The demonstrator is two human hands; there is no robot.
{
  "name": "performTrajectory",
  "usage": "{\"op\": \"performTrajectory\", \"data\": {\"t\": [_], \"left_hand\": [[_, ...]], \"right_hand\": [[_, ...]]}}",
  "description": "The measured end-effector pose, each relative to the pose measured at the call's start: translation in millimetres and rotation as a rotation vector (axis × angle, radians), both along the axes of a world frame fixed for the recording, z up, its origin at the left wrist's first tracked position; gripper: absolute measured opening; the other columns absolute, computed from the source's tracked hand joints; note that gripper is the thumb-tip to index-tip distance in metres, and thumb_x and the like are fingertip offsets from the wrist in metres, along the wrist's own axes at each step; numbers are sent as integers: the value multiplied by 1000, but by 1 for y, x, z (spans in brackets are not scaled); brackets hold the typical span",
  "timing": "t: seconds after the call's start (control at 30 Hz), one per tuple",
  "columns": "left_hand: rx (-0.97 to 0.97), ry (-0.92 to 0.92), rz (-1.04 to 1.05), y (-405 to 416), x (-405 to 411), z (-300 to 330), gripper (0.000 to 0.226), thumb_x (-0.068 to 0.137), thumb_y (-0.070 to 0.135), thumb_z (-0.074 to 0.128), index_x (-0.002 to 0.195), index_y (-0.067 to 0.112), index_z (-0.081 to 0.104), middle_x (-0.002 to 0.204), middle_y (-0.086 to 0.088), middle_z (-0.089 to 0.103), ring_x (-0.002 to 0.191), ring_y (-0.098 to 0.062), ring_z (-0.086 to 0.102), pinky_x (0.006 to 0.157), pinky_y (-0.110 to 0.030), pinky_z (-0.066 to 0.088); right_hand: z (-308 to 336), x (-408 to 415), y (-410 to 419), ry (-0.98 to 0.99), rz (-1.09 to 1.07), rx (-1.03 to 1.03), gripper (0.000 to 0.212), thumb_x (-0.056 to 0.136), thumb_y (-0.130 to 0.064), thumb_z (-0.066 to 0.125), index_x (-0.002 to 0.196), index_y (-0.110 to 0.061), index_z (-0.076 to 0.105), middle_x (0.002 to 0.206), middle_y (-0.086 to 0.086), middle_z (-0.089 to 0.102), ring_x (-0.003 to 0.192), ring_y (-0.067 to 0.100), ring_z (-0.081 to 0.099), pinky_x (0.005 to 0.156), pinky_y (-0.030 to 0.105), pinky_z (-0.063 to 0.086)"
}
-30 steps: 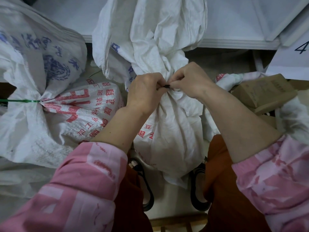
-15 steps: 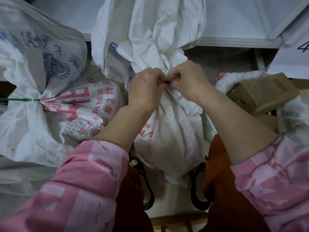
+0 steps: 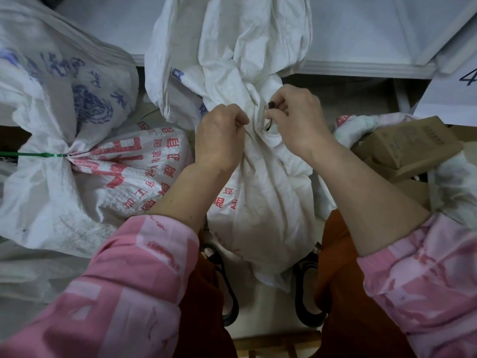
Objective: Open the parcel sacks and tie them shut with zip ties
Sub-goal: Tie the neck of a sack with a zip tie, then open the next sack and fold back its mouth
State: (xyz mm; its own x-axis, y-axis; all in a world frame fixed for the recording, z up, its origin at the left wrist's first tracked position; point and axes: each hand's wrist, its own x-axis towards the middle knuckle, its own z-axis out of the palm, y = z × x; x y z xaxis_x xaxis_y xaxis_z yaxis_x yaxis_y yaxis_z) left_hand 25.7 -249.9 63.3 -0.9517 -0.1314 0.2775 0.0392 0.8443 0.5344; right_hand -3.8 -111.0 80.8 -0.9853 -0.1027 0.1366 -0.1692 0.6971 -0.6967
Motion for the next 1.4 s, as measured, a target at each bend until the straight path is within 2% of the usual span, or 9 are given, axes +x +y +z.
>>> {"op": "performTrajectory", "data": {"t": [0.1, 0.3, 0.43, 0.63, 0.77, 0.87, 1.07, 1.2, 1.4], "left_hand": [[67, 25, 14, -3, 3, -1, 26, 83, -2, 57, 102, 14, 66, 97, -1, 65, 83, -15, 61, 73, -31, 51], [156, -20, -36, 4, 21, 16, 34, 83, 7, 64, 115, 19, 61, 104, 7, 62, 82, -9, 59, 80, -33, 52], [267, -71, -138, 20, 38, 40, 41, 85, 12, 67, 125, 16, 59, 118, 5, 63, 101, -9, 59, 90, -26, 49], [591, -44, -187, 33, 66, 83, 17, 85, 8, 67, 100, 14, 71, 96, 1, 72, 91, -9, 67, 89, -28, 53], [483, 82, -72, 29, 80, 106, 23, 88, 12, 64, 110, 19, 65, 109, 8, 65, 85, -2, 60, 74, -21, 52], [381, 95, -203, 28, 90, 121, 35, 89, 12, 63, 122, 23, 60, 122, 13, 55, 91, -1, 58, 73, -17, 50], [488, 41, -240, 22, 93, 145, 6, 86, 14, 68, 87, 18, 72, 74, 7, 70, 67, 1, 61, 70, -19, 48], [368, 40, -81, -2, 74, 154, 4, 84, 22, 70, 83, 23, 74, 73, 13, 70, 66, 4, 61, 70, -25, 50], [123, 45, 152, -42, 19, 170, 10, 87, 23, 65, 84, 22, 74, 77, 9, 69, 77, -16, 64, 71, -34, 54]], "right_hand": [[7, 5, 3, -21, -54, -177, 2, 90, -10, 56, 90, -12, 58, 83, -1, 66, 77, 8, 61, 67, 17, 48], [36, 25, 13, -5, -82, -420, 7, 92, -3, 51, 88, -9, 53, 83, 9, 69, 63, 8, 59, 62, 24, 51], [68, 47, 15, 58, -78, -570, 16, 91, -3, 53, 82, -15, 50, 73, 4, 69, 60, 10, 60, 61, 22, 51], [117, 79, 25, 83, -84, -722, 10, 91, 1, 50, 98, -6, 51, 71, 5, 68, 53, 8, 57, 54, 17, 50], [133, 93, 29, 36, -119, -762, 11, 94, -2, 48, 99, -9, 54, 71, 5, 68, 63, 18, 59, 57, 22, 53], [140, 100, 29, -33, -99, -798, 11, 95, -4, 48, 97, -9, 58, 74, 8, 70, 64, 19, 60, 64, 27, 55], [154, 97, 28, -108, -86, -930, 11, 94, -5, 53, 89, -5, 63, 75, 10, 71, 61, 16, 59, 59, 23, 53], [166, 73, 32, -70, -223, -907, 4, 87, -10, 66, 88, -10, 69, 81, 7, 68, 70, 15, 61, 69, 25, 57], [182, 11, 40, -44, -316, -1090, 16, 88, -1, 60, 74, -9, 62, 69, 10, 63, 60, 18, 58, 58, 24, 54]]}}
